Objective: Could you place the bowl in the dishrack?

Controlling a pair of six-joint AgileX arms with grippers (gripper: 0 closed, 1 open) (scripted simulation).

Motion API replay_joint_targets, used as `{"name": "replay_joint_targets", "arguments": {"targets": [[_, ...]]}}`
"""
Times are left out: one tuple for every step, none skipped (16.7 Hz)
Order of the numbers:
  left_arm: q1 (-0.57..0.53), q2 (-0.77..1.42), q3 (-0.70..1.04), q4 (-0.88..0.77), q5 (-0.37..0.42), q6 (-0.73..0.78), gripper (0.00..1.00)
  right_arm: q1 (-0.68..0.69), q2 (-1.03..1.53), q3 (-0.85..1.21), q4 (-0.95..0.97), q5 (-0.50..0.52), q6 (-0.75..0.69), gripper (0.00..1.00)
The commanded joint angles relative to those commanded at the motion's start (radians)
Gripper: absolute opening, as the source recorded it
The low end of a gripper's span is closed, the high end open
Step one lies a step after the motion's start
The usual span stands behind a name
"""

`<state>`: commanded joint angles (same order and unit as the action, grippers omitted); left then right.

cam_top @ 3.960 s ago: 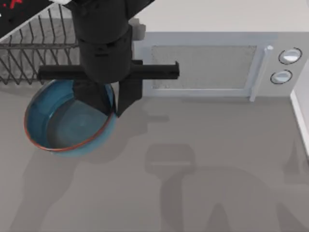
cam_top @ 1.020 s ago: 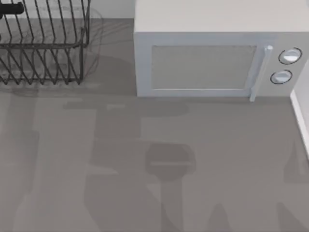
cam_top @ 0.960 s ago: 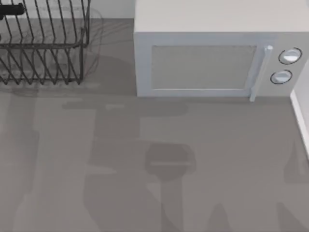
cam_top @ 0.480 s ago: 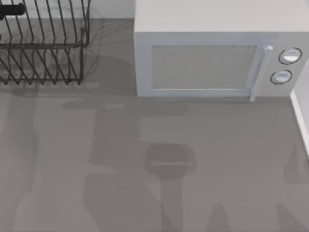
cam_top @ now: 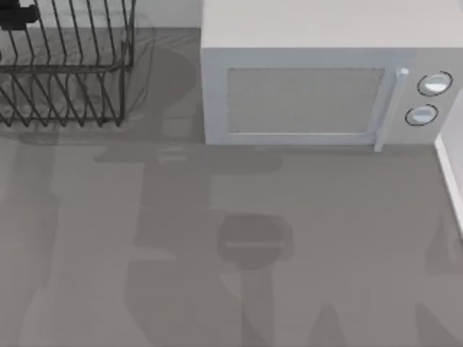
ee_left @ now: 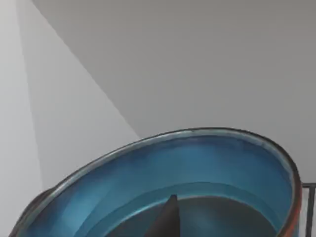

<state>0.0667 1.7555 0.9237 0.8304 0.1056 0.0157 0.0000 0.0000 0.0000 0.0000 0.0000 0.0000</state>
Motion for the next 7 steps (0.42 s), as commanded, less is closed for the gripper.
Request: {"name": "replay_joint_targets", "arguments": {"targets": [[0.000, 0.000, 0.000, 0.000, 0.000, 0.000, 0.98, 0.000, 0.000, 0.000, 0.000, 0.000, 0.000, 1.00], [0.000, 0.000, 0.000, 0.000, 0.000, 0.000, 1.00, 0.000, 0.000, 0.000, 0.000, 0.000, 0.000, 1.00], [0.000, 0.000, 0.000, 0.000, 0.000, 0.000, 1.00, 0.000, 0.000, 0.000, 0.000, 0.000, 0.000, 1.00], [0.000, 0.000, 0.000, 0.000, 0.000, 0.000, 1.00, 0.000, 0.000, 0.000, 0.000, 0.000, 0.000, 1.00], [0.000, 0.000, 0.000, 0.000, 0.000, 0.000, 1.00, 0.000, 0.000, 0.000, 0.000, 0.000, 0.000, 1.00], [0.000, 0.000, 0.000, 0.000, 0.000, 0.000, 1.00, 0.000, 0.000, 0.000, 0.000, 0.000, 0.000, 1.00], [0.000, 0.000, 0.000, 0.000, 0.000, 0.000, 1.00, 0.000, 0.000, 0.000, 0.000, 0.000, 0.000, 1.00]]}}
